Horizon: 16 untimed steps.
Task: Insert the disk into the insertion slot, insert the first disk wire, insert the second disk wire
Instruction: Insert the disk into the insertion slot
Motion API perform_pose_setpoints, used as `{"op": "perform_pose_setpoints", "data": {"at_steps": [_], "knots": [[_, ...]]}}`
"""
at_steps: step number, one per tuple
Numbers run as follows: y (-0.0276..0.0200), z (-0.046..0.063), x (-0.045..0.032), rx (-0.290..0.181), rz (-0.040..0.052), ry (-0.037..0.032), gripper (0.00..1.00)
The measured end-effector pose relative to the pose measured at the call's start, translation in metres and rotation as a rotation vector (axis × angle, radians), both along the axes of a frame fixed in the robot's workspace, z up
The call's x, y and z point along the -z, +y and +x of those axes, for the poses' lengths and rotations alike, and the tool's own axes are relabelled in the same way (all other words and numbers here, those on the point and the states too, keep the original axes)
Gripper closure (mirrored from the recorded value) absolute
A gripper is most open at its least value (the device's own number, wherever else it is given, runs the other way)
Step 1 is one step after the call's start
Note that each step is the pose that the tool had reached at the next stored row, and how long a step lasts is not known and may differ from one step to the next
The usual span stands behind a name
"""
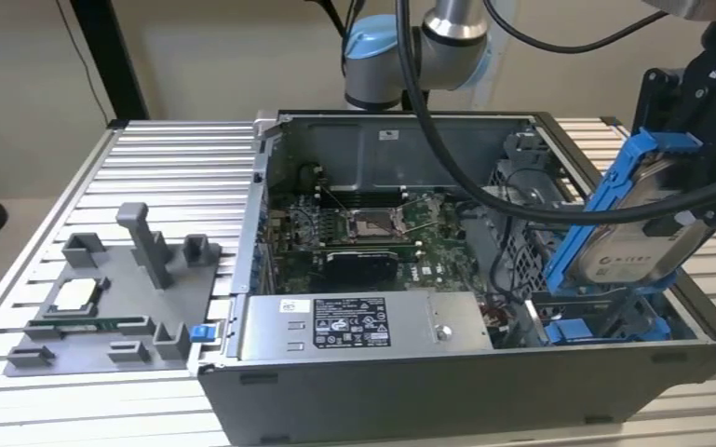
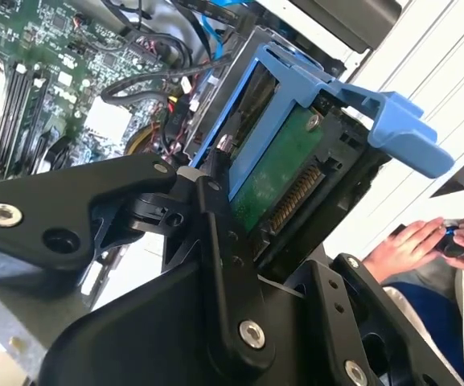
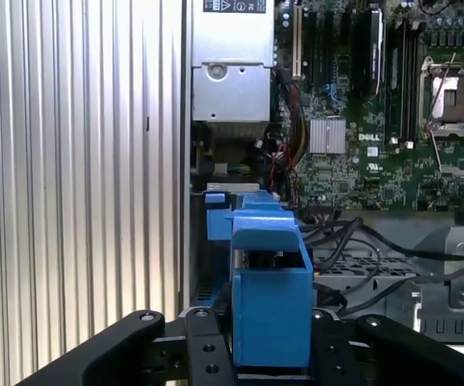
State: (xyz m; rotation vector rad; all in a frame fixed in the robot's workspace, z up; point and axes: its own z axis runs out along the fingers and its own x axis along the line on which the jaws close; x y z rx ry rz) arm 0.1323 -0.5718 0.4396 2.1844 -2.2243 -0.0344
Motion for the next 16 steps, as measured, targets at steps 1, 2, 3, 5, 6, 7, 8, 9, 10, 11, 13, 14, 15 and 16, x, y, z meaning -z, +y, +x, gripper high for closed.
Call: {"op": "perform_pose_setpoints", "data": {"at_steps": [1,2,3,5,6,7,8,9,10,11,13,14,15,16], "knots": [[-0.0001,0.0,0.001,0.0,0.0,0.0,1.0],[-0.0002,0.001,0.002,0.0,0.0003,0.0,1.0],[-0.0002,0.001,0.003,0.0,0.0005,0.0,1.0],[-0.0004,0.002,0.005,0.0,0.0006,0.0,1.0],[-0.0004,0.002,0.0061,0.0,0.0007,0.0,1.0],[-0.0004,0.002,0.0071,0.0,0.0008,0.0,1.0],[-0.0004,0.003,0.0081,0.0,0.001,0.0,1.0],[-0.0004,0.003,0.0092,0.0,0.001,0.0,1.0],[-0.0004,0.003,0.0103,0.0,0.0012,0.0,1.0],[-0.0005,0.003,0.0114,0.0,0.0014,0.0,1.0],[-0.0005,0.003,0.0136,0.0,0.002,0.0,1.0],[-0.0005,0.003,0.0146,0.0,0.0024,0.0,1.0],[-0.0004,0.003,0.0169,0.0,0.0032,0.0,1.0],[-0.0005,0.003,0.018,0.0,0.0036,0.0,1.0]]}}
